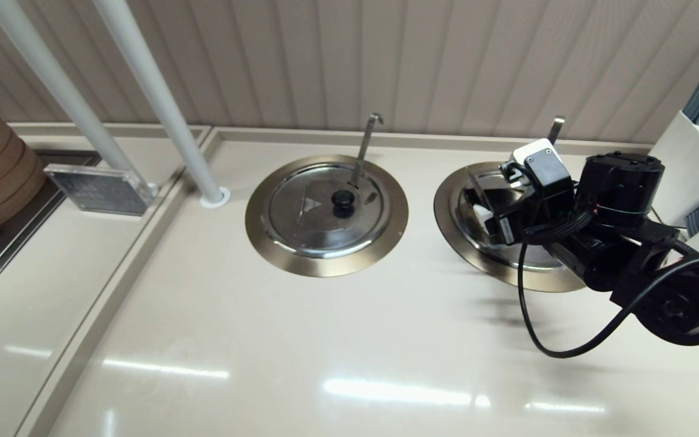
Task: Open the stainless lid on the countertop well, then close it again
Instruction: Close the lid
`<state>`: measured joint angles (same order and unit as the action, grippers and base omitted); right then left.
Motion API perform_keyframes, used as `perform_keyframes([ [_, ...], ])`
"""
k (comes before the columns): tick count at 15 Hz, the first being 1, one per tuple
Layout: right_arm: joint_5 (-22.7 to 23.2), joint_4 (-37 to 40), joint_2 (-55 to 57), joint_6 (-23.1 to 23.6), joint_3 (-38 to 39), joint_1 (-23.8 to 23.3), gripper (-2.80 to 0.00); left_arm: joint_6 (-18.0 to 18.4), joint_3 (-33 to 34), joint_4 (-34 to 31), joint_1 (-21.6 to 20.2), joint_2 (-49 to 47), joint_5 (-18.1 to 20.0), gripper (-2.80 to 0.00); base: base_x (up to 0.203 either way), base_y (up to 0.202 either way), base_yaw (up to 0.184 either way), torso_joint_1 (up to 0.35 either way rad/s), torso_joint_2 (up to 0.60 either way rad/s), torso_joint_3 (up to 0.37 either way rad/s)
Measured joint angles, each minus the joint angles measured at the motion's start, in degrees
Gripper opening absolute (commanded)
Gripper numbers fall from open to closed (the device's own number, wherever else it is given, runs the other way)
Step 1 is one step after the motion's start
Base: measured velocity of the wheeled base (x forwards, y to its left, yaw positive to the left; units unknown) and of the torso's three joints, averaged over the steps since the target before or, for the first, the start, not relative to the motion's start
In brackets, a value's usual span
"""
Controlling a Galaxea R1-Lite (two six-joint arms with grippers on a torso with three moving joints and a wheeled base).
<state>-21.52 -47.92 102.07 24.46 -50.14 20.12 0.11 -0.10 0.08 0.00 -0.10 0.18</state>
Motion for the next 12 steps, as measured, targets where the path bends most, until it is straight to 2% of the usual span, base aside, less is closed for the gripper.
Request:
perform_keyframes([
  [12, 0.13, 0.13, -2.85, 1.06, -0.57, -5.03, 0.00, 0.00, 0.00, -0.01, 0.00, 0.00, 0.00, -2.80, 0.000, 0.000, 0.000, 0.000, 0.00, 0.000],
])
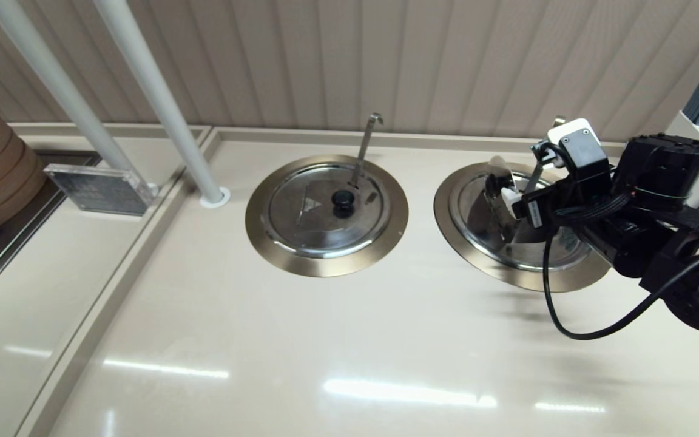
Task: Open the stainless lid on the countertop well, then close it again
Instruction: Close the lid
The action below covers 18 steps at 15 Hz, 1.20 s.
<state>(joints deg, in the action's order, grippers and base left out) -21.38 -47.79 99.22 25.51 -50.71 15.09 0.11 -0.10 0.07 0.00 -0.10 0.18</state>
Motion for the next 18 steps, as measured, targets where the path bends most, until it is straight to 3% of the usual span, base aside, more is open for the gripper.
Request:
perform_keyframes([
  [18, 0.24, -0.02, -2.08, 1.35, 0.83, -7.06, 0.00, -0.01, 0.00, 0.00, 0.00, 0.00, 0.00, -2.80, 0.000, 0.000, 0.000, 0.000, 0.00, 0.000],
])
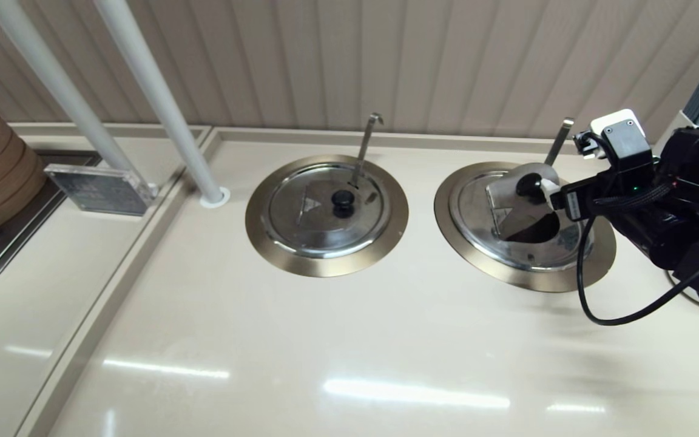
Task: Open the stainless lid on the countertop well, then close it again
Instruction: Close the lid
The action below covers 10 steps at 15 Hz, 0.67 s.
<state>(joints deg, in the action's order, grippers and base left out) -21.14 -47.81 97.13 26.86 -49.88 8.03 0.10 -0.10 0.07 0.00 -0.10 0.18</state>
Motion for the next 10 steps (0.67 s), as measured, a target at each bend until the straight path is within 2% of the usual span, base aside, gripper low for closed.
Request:
perform_keyframes([
  [10, 0.11, 0.18, 0.13, 0.58, 2.51, -1.03, 0.00, -0.02, 0.00, 0.00, 0.00, 0.00, -0.02, -2.80, 0.000, 0.000, 0.000, 0.000, 0.00, 0.000],
])
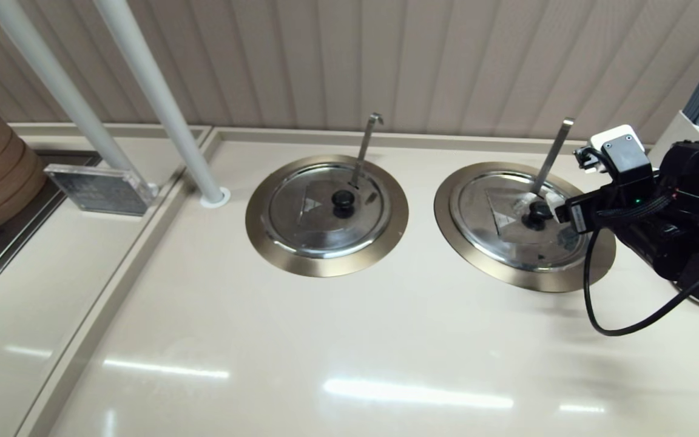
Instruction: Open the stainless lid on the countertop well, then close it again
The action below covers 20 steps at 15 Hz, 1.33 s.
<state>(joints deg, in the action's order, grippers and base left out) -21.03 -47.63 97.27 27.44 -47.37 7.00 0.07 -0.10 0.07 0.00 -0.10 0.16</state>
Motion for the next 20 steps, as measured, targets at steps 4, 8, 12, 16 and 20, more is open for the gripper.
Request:
perform_keyframes([
  [4, 0.43, 0.64, 0.20, -2.10, -0.80, 1.21, 0.00, 0.02, 0.00, 0.00, 0.00, 0.00, 0.02, -2.80, 0.000, 0.000, 0.000, 0.000, 0.00, 0.000],
  [8, 0.57, 6.98, -0.67, -9.64, -3.64, 2.52, 0.00, 0.00, 0.00, 0.00, 0.00, 0.00, 0.00, -2.80, 0.000, 0.000, 0.000, 0.000, 0.00, 0.000],
  [12, 4.30, 18.61, -3.33, -20.79, -8.22, 3.69, 0.00, 0.00, 0.00, 0.00, 0.00, 0.00, 0.01, -2.80, 0.000, 0.000, 0.000, 0.000, 0.00, 0.000],
  [16, 6.40, 21.67, -5.35, -22.56, -8.96, 4.08, -2.80, 0.02, 0.00, 0.00, 0.00, 0.00, 0.01, -2.80, 0.000, 0.000, 0.000, 0.000, 0.00, 0.000],
  [20, 6.45, 21.81, -5.82, -22.59, -9.00, 4.46, -2.80, 0.00, 0.00, 0.00, 0.00, 0.00, 0.02, -2.80, 0.000, 0.000, 0.000, 0.000, 0.00, 0.000],
])
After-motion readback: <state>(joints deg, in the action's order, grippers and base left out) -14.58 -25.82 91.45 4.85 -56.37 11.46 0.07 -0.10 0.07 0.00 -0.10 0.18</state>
